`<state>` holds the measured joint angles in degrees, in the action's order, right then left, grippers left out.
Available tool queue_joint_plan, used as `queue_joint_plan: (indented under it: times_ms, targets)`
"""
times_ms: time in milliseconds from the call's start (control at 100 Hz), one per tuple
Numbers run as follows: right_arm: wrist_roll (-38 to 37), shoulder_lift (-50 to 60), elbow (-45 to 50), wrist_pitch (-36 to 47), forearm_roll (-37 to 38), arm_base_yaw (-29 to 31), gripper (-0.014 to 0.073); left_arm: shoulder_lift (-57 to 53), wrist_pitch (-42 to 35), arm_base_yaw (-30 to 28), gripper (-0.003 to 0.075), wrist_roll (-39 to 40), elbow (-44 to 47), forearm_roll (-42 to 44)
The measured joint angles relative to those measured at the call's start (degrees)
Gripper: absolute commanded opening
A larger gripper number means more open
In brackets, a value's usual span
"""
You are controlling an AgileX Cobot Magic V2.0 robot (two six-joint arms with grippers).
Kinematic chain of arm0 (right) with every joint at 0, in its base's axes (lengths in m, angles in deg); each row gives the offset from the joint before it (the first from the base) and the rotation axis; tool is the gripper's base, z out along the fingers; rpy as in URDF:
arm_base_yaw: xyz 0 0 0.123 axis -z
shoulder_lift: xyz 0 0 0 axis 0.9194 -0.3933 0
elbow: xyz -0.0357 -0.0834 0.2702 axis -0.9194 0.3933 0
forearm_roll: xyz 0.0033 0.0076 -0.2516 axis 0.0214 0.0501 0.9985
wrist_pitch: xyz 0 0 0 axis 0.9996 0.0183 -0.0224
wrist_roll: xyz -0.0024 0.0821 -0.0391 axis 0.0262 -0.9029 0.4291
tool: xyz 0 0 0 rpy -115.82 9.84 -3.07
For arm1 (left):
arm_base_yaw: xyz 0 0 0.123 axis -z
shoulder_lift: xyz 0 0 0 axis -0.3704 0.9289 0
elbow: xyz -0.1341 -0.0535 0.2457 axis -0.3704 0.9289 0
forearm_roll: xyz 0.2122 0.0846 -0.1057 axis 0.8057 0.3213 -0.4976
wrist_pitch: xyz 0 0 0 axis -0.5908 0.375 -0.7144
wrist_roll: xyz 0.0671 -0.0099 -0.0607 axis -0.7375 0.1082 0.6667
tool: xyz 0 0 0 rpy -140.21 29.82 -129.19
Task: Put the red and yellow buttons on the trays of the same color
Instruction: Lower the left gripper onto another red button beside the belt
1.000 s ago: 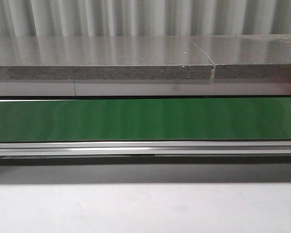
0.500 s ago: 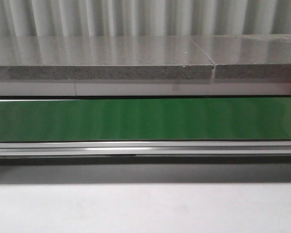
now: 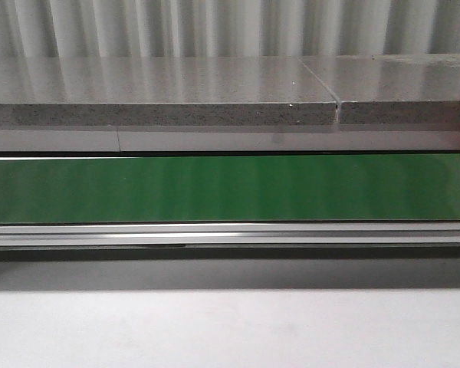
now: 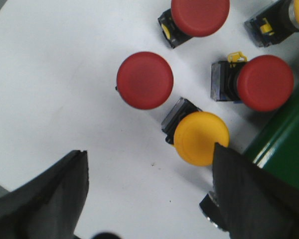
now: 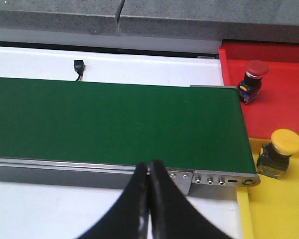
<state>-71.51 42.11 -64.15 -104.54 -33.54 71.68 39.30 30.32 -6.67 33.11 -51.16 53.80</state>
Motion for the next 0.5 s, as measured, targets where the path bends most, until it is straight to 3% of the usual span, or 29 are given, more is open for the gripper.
queue_joint_plan:
  times_ms: [500]
  targets:
    - [0.0,0.0,0.0,0.0,0.0,0.0,-0.0102,10.8,-0.8,-0.1,0.0500,5.4,-6.6,-1.7]
